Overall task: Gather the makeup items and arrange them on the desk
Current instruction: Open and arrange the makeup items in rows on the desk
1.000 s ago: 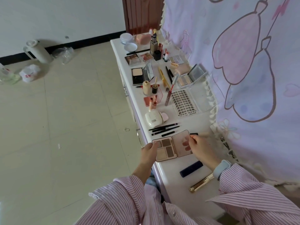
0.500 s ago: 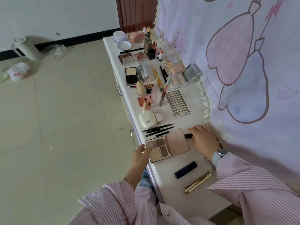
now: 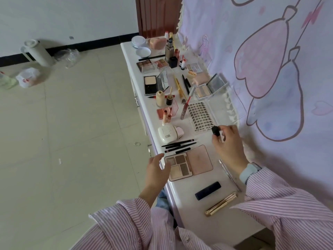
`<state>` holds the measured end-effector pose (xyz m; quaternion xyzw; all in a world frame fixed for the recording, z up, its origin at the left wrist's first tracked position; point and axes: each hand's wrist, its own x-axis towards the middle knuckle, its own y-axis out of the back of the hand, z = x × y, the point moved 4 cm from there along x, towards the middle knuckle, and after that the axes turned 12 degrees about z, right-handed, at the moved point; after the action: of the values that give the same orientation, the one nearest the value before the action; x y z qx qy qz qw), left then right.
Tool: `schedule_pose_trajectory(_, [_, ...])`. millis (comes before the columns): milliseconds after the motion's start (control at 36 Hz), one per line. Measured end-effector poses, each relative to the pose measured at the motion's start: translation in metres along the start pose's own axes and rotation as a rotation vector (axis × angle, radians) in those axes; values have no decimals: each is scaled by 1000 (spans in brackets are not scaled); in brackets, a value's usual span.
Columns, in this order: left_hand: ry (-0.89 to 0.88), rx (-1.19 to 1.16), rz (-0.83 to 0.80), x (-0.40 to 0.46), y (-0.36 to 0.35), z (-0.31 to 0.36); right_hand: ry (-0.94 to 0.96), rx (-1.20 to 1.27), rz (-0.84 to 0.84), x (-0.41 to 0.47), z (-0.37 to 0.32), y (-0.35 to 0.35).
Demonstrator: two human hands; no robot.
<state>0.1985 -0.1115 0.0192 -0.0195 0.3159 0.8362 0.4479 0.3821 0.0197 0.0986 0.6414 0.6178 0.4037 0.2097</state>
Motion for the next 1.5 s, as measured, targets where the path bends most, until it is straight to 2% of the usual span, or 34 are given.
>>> schedule_pose_trajectory(111, [-191, -71, 34, -7, 6, 20, -243, 369, -248, -10, -36, 4])
schedule_pose_trajectory(222, [-343, -169, -4, -18, 8, 38, -381, 553, -470, -32, -57, -2])
schedule_pose_trajectory(278, [-414, -191, 27, -21, 9, 41, -432, 601, -541, -41, -62, -6])
schedule_pose_trajectory(361, [-571, -149, 106, -26, 14, 44, -523, 672, -603, -50, -64, -10])
schedule_pose_trajectory(444, [-733, -27, 159, -30, 19, 48, -538, 663, -628, -56, -65, -12])
schedule_pose_trajectory(500, [-845, 82, 181, -31, 20, 50, -482, 609, -586, -57, -66, -11])
schedule_pose_trajectory(556, [-893, 152, 196, -30, 19, 49, -347, 488, -501, -57, -68, -10])
schedule_pose_trajectory(639, [-821, 133, 144, -30, 18, 47, -170, 383, -422, -58, -71, -10])
schedule_pose_trajectory(722, [-711, 74, 35, -29, 16, 44, -85, 370, -414, -60, -72, -9])
schedule_pose_trajectory(917, [-619, 37, -80, -31, 16, 38, 88, 393, -553, -61, -71, -2])
schedule_pose_trajectory(1000, [-670, 121, -48, -29, 20, 40, 24, 379, -567, -56, -67, -1])
schedule_pose_trajectory(1083, [-719, 154, -20, -29, 23, 43, -59, 275, -512, -50, -61, -3])
schedule_pose_trajectory(1139, [-726, 177, -15, -29, 24, 44, -46, 278, -506, -49, -63, -4])
schedule_pose_trajectory(1222, [-692, 157, -4, -26, 27, 44, -2, 350, -583, -51, -65, -4])
schedule_pose_trajectory(1306, [-705, 161, 24, -25, 30, 45, -76, 387, -623, -48, -66, -4])
schedule_pose_trajectory(1444, [-710, 167, 25, -27, 30, 45, -61, 305, -508, -43, -68, -4])
schedule_pose_trajectory(1500, [-707, 161, 35, -25, 31, 44, -65, 320, -540, -43, -66, -6])
